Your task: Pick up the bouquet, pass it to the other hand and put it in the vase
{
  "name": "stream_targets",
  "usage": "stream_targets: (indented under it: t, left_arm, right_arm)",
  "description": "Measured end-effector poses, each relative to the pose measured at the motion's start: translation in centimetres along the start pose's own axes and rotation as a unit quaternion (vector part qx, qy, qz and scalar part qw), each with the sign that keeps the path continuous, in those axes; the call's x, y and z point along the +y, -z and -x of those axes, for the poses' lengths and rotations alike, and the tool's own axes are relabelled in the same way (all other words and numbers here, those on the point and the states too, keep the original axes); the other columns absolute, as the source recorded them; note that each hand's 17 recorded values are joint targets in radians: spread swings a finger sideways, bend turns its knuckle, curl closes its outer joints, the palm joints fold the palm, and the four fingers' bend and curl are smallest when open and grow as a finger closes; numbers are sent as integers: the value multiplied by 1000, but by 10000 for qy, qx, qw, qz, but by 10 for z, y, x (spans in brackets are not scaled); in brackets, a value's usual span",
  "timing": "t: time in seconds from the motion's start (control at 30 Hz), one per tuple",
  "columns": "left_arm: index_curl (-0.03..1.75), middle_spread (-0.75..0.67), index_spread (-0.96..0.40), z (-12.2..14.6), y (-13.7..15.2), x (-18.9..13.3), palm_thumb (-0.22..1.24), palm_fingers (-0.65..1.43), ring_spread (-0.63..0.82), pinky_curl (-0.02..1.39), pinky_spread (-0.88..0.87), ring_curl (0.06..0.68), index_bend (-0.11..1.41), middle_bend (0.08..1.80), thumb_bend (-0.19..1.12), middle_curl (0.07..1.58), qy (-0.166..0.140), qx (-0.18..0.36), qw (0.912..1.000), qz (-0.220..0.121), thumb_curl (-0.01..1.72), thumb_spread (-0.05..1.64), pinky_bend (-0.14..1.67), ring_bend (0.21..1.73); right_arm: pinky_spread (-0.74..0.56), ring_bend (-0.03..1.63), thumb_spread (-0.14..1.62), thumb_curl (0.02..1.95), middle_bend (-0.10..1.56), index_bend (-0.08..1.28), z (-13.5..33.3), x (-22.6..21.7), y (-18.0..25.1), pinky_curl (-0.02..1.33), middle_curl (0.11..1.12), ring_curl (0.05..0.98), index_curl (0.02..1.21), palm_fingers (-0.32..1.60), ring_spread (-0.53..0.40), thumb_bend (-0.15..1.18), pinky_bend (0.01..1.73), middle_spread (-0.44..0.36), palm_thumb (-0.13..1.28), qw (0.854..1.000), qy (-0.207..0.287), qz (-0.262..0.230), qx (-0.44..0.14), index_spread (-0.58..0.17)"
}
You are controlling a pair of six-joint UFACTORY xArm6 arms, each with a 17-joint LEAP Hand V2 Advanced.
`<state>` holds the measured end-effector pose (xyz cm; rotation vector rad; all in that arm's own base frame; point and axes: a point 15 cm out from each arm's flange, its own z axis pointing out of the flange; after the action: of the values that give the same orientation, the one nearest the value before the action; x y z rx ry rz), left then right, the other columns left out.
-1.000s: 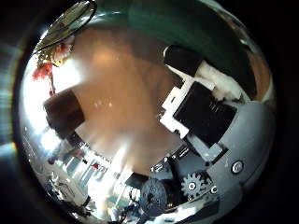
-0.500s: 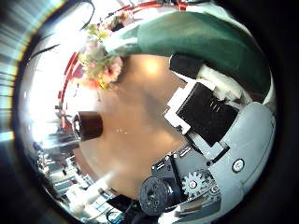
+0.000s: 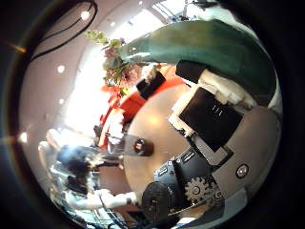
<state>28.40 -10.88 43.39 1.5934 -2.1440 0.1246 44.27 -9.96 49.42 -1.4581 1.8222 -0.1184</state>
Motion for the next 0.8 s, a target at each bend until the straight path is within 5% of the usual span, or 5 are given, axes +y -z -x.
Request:
stream_targets:
  t: [0.13,0.3,0.5,0.8]
  left_arm:
    - [288,495,120,-3,14,-8,316,56,602,309,549,218,172,195,-28,302,68,559,9979,-334,308,1102,268,528]
    - [296,487,148,-30,32,-22,264,68,598,310,544,218,169,193,-33,306,-175,1396,9870,-772,301,1084,260,536]
    - [304,486,161,-49,69,-53,218,79,593,305,556,216,170,197,-33,315,-342,2410,9545,-1721,298,1055,233,535]
    - [303,476,172,-81,103,-67,178,86,585,307,555,214,159,199,-31,327,-864,3360,9128,-2156,306,989,220,543]
  right_arm:
    - [-166,1461,910,943,1376,1063,17,5,17,671,822,700,1055,1131,-177,37,1378,-119,1142,9922,-378,42,-1186,-291]
    - [-168,1463,909,979,1383,1066,39,11,23,696,811,700,1052,1130,-175,29,1363,-116,1141,9569,-578,425,-2813,-283]
    - [-172,1467,910,1021,1391,1069,64,21,14,728,798,699,1049,1129,-173,18,1340,-114,1141,9042,-610,963,-4116,-274]
    - [-178,1470,907,1077,1401,1073,152,67,6,777,783,696,1044,1129,-171,0,1309,-112,1137,8385,196,1999,-5065,-266]
